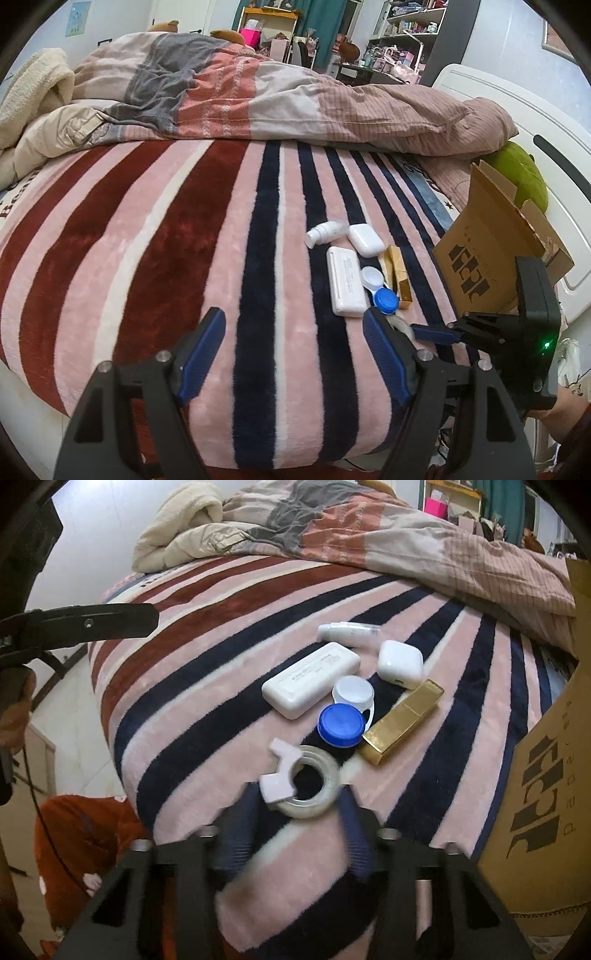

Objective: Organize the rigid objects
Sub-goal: 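Move the right gripper back to the tape roll with white clip, then grasp the tape roll with the right gripper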

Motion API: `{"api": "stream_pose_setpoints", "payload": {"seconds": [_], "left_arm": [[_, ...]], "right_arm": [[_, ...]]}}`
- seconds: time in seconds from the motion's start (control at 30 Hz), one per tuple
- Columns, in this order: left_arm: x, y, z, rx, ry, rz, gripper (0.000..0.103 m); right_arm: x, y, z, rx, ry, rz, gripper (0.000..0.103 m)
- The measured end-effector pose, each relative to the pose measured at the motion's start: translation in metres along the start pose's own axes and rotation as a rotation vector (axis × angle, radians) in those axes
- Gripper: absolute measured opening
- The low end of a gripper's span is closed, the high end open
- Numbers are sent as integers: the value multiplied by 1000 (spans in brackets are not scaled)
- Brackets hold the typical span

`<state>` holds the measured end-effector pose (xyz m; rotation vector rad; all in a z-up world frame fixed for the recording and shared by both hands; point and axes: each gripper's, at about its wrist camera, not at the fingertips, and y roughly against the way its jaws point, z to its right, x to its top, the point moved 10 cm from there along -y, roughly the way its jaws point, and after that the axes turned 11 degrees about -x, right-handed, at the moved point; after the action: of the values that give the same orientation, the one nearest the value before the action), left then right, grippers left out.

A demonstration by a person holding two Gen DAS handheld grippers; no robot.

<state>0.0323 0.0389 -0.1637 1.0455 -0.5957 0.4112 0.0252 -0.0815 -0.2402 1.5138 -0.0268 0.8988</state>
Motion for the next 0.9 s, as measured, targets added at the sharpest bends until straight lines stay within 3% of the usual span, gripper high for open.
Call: {"api": "stream_pose_setpoints", "payload": {"seconds": [0.07,0.2,0.23,0.3,0.37,0.7,0.9], "left_arm": [[-1,1,3,5,-5,-3,74],[-4,6,11,9,-11,-5,74],[-5,7,13,14,-13,-5,74],[-6,10,14,24,-18,-6,74],[-7,13,15,34,-20,-7,74],[-12,16,11,46,0,-12,74],[-10,9,35,-31,-10,-41,74]], "right_arm": [[2,0,-2,8,6,7,6],[1,0,-3,8,9,11,6],[1,-2,-3,10,8,6,8],[2,-5,-1,13,-8,8,22],[7,-7,-1,29,-19,30,43],[21,-15,-10,15,4,72,40],[30,18,-26,110,26,132,40]]}}
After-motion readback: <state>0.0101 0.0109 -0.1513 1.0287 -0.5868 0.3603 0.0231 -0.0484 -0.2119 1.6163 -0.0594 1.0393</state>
